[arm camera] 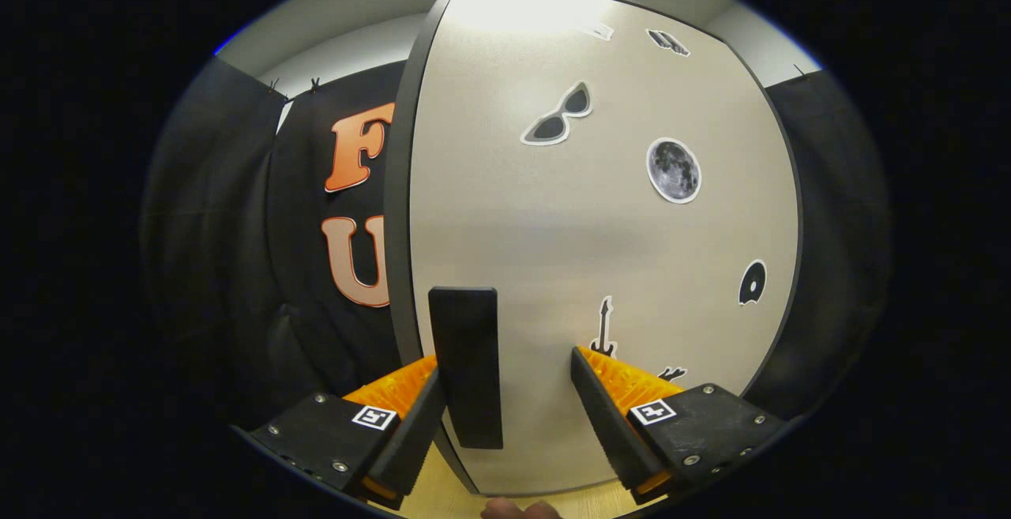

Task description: Open the shoe cabinet door, grab the shoes and put them into the shoe cabinet, then close the shoe cabinet door.

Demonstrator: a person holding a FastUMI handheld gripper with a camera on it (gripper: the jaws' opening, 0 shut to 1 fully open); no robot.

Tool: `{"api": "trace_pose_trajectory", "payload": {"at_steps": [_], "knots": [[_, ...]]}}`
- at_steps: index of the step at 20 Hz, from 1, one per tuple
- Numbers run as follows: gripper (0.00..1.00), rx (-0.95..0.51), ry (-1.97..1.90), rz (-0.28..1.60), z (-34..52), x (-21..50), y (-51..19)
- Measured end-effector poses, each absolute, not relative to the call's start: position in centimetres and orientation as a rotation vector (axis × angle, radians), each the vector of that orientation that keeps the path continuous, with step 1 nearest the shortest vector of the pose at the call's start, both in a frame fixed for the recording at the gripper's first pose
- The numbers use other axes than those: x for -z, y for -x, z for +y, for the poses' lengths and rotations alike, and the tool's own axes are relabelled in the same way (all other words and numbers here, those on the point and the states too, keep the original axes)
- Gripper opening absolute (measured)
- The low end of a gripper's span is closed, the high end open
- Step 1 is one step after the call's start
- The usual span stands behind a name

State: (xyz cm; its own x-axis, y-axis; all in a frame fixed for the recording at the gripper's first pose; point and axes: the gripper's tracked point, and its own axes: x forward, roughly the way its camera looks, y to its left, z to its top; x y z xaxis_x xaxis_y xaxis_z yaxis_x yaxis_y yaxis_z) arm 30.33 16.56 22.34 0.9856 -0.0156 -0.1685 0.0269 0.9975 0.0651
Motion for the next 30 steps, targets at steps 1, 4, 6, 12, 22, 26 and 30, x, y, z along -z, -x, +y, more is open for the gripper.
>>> {"api": "trace_pose_trajectory", "payload": {"at_steps": [1,4,6,12,22,26,30], "knots": [[0.92,0.021,-0.066,0.175,16.6,-22.2,-30.3],[0.93,0.011,-0.073,0.2,16.7,-22.1,-29.9],[0.93,0.001,-0.09,0.204,16.9,-22.5,-29.8],[0.93,-0.024,-0.073,0.182,17.2,-25.2,-25.5],[0.93,-0.003,-0.054,0.165,11.6,-29.5,-14.0],[0.92,-0.004,-0.063,0.12,9.1,-31.8,-9.8],[0.92,-0.02,-0.064,0.097,6.5,-33.3,-5.6]]}}
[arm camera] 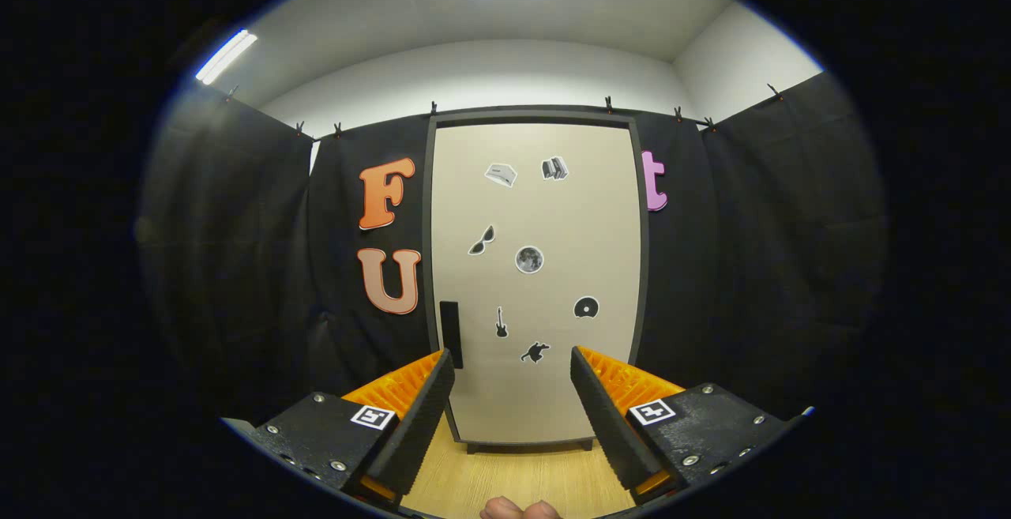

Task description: Open the shoe cabinet door, grab the shoes and put them into the shoe cabinet, then close the shoe cabinet door.

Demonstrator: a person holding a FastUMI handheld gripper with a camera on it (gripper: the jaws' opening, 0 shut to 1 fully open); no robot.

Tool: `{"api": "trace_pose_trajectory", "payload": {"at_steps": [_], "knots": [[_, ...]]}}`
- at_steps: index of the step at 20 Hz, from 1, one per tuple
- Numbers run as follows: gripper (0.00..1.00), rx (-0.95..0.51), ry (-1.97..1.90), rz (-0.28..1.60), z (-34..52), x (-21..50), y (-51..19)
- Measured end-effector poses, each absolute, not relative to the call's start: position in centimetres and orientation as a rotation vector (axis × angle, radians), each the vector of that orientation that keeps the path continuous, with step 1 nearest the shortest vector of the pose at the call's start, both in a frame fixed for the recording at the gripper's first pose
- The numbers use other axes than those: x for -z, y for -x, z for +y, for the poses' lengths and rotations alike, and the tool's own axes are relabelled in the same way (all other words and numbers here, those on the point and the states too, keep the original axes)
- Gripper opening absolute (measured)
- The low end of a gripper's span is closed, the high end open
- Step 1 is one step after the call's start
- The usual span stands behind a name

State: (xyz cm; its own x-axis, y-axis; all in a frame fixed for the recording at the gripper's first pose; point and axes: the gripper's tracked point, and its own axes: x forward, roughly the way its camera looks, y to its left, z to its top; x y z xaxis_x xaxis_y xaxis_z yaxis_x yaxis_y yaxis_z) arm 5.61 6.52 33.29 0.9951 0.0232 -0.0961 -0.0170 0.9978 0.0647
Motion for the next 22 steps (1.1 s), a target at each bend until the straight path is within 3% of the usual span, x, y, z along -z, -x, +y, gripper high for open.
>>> {"api": "trace_pose_trajectory", "payload": {"at_steps": [8,22], "knots": [[0.92,-0.054,-0.032,0.062,2.4,-33.8,1.1],[0.93,0.037,-0.054,0.09,0.5,-32.8,0.8]]}}
